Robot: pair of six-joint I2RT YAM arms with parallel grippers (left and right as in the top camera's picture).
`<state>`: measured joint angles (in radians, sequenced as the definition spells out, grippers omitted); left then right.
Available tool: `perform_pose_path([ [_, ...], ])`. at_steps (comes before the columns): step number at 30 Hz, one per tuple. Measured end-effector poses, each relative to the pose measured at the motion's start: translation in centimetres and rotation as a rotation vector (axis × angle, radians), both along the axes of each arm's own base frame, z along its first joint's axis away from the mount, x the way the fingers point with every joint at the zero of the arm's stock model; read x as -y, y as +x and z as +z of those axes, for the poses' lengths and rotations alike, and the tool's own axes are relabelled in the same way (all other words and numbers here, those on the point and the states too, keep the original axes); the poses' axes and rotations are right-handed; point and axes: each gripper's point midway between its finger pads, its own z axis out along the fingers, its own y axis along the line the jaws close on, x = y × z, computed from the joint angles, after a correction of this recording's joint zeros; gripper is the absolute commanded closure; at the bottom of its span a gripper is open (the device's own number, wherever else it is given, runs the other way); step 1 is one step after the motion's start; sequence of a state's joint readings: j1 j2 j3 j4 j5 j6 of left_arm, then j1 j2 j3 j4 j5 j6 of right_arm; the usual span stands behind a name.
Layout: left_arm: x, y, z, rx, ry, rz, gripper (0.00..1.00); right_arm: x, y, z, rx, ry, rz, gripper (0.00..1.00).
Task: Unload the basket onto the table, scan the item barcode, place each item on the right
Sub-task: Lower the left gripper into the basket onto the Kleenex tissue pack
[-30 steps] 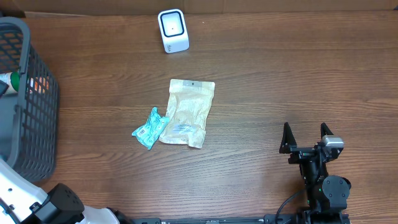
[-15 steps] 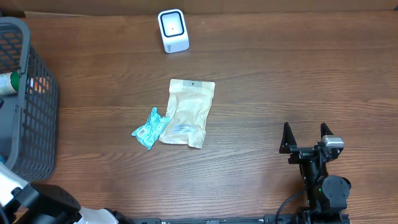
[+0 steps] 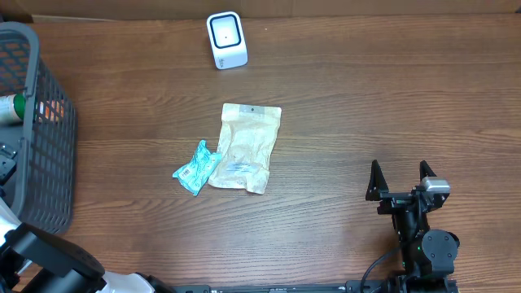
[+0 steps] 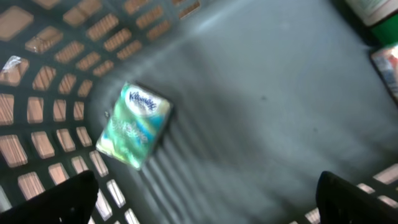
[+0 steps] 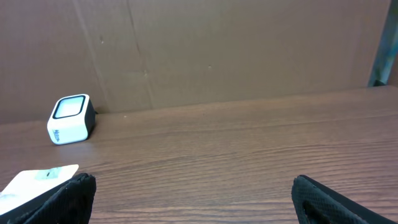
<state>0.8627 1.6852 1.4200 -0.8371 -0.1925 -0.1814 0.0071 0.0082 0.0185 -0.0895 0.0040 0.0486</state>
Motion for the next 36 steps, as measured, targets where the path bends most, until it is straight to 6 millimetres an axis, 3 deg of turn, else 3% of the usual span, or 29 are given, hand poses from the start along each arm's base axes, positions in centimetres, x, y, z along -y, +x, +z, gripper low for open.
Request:
perform_pose_path([
  [9,-2.1,-1.0,-0.8,-0.028,0.051,-0.028,0.01,0.0,0.0,0.0,0.0,0.0,0.0,0.0],
  [16,-3.6,-2.7,-4.1,-0.083,-0.003,0.006,0.0,0.0,0.0,0.0,0.0,0.0,0.0,0.0],
  [24,-4.8,-3.4,-6.1,-0.098,-0.022,0.031,0.01,0.0,0.0,0.0,0.0,0.0,0.0,0.01],
  [36,-4.6,-4.0,-10.7,-0.168,-0.11,0.022,0.24,0.0,0.0,0.0,0.0,0.0,0.0,0.0],
])
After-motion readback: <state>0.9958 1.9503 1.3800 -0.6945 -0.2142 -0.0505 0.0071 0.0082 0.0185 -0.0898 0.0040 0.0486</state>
